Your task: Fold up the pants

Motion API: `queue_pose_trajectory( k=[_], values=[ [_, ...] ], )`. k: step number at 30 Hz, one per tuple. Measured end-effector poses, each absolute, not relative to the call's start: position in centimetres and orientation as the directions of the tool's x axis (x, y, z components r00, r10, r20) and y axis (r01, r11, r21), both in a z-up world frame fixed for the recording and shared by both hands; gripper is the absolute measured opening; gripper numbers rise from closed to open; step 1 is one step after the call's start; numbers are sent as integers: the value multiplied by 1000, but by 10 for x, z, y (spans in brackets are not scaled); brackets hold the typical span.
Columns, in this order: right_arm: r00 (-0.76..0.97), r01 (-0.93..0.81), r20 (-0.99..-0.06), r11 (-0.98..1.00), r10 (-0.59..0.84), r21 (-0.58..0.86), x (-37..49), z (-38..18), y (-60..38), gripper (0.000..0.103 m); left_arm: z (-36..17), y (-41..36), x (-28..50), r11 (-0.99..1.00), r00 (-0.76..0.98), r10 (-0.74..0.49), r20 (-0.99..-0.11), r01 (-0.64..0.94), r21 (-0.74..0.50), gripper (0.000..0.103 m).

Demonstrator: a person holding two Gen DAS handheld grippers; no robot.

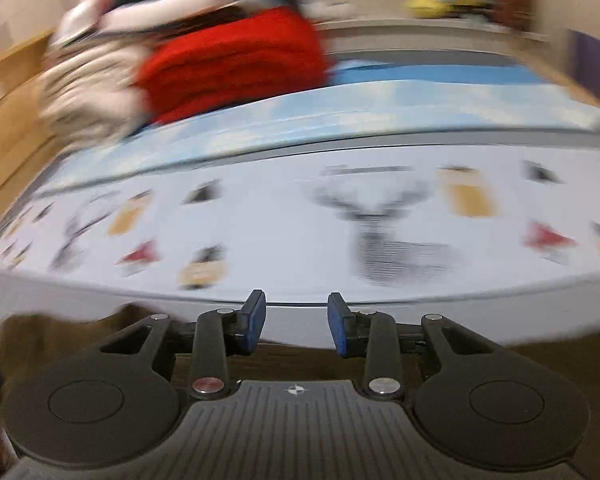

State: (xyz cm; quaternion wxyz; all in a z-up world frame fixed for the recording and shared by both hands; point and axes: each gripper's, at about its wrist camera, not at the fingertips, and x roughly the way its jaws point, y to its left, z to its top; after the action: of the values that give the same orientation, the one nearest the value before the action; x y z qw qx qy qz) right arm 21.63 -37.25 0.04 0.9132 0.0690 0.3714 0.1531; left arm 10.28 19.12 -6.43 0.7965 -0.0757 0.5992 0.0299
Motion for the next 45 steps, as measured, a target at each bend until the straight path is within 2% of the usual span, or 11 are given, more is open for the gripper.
queue_pose_trajectory(
  k=[6,18,19,20,21,26,30,33,36,40,45],
  values=[
    [537,-469,-715,863,448,189,238,-15,-257,36,-63,192,100,985,286,-70,-956,-130,-111,13],
    [365,-568,-819,803,443,182,269,-67,-164,36,-61,203,99,984,283,-115,-952,-98,-147,10],
    [346,-568,-820,797,456,204,274,-70,-163,33,-61,203,99,984,282,-117,-952,-94,-149,10],
    [308,-578,-819,779,484,243,277,-73,-161,4,-61,203,99,984,281,-119,-952,-92,-150,10],
    [266,-606,-817,748,511,271,278,-73,-159,3,-61,204,99,984,280,-120,-952,-91,-151,10],
    [430,-599,-733,774,527,205,289,-43,-155,2,-61,201,101,985,274,-120,-954,-84,-148,10],
    [556,-510,-732,857,394,74,295,-45,-154,0,-60,202,102,984,272,-124,-954,-89,-154,9],
    [578,-449,-718,886,387,116,301,-38,-172,1,-59,203,101,983,276,-129,-953,-90,-159,9],
    [547,-447,-704,869,453,212,301,-30,-199,5,-59,205,101,982,277,-134,-952,-91,-165,9],
    [428,-539,-718,792,550,285,290,-32,-212,53,-58,203,100,986,276,-122,-953,-76,-149,9],
    [401,-659,-771,741,494,132,268,-44,-184,54,-57,198,102,987,274,-112,-955,-79,-138,11]
  ],
)
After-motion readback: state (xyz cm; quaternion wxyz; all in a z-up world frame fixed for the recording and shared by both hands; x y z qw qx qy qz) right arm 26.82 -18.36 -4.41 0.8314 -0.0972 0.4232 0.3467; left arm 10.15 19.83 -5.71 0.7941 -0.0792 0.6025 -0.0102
